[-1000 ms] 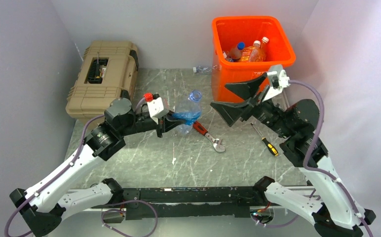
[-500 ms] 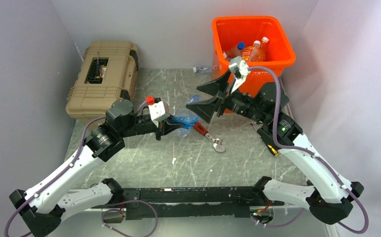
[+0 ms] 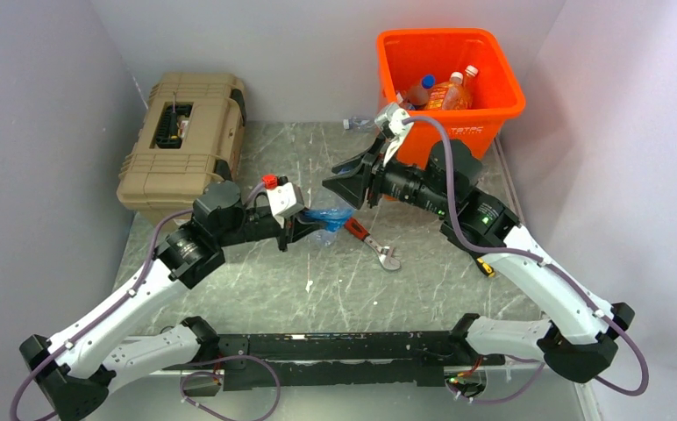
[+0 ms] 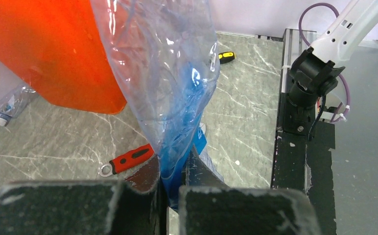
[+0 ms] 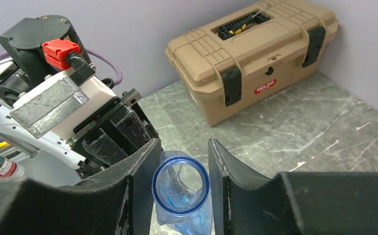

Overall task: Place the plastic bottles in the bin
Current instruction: Place the plastic bottle in the trash bin.

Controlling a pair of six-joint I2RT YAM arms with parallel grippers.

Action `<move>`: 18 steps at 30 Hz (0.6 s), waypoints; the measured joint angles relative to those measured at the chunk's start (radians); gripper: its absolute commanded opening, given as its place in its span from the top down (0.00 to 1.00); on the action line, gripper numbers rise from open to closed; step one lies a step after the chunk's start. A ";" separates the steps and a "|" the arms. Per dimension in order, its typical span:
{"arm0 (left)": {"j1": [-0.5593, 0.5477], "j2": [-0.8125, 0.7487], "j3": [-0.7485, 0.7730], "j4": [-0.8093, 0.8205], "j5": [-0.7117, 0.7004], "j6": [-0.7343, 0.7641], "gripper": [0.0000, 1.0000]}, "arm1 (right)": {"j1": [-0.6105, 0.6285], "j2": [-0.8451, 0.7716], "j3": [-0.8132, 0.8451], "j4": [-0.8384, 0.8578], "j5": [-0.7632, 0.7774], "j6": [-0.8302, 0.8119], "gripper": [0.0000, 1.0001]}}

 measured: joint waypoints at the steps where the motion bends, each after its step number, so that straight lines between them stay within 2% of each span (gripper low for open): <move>1: 0.002 0.000 -0.004 0.000 -0.001 0.000 0.93 | 0.000 0.001 0.000 -0.005 0.006 -0.005 1.00; 3: 0.001 -0.004 -0.010 0.004 -0.002 -0.003 0.54 | 0.002 0.001 0.000 -0.013 0.016 -0.005 1.00; 4: 0.001 -0.008 -0.014 0.006 -0.005 -0.009 0.16 | 0.003 0.001 0.003 -0.016 0.023 -0.006 1.00; 5: -0.001 -0.014 -0.021 0.020 -0.008 -0.013 0.03 | 0.003 0.001 0.008 -0.026 0.028 -0.008 1.00; 12: -0.001 -0.134 -0.108 0.141 -0.081 -0.054 0.01 | 0.003 0.001 0.116 -0.108 0.128 -0.028 1.00; 15: -0.001 -0.194 -0.145 0.197 -0.141 -0.067 0.01 | 0.003 -0.002 0.206 -0.109 0.248 -0.074 1.00; 18: -0.001 -0.245 -0.182 0.240 -0.200 -0.067 0.01 | 0.003 -0.019 0.274 -0.046 0.431 -0.149 1.00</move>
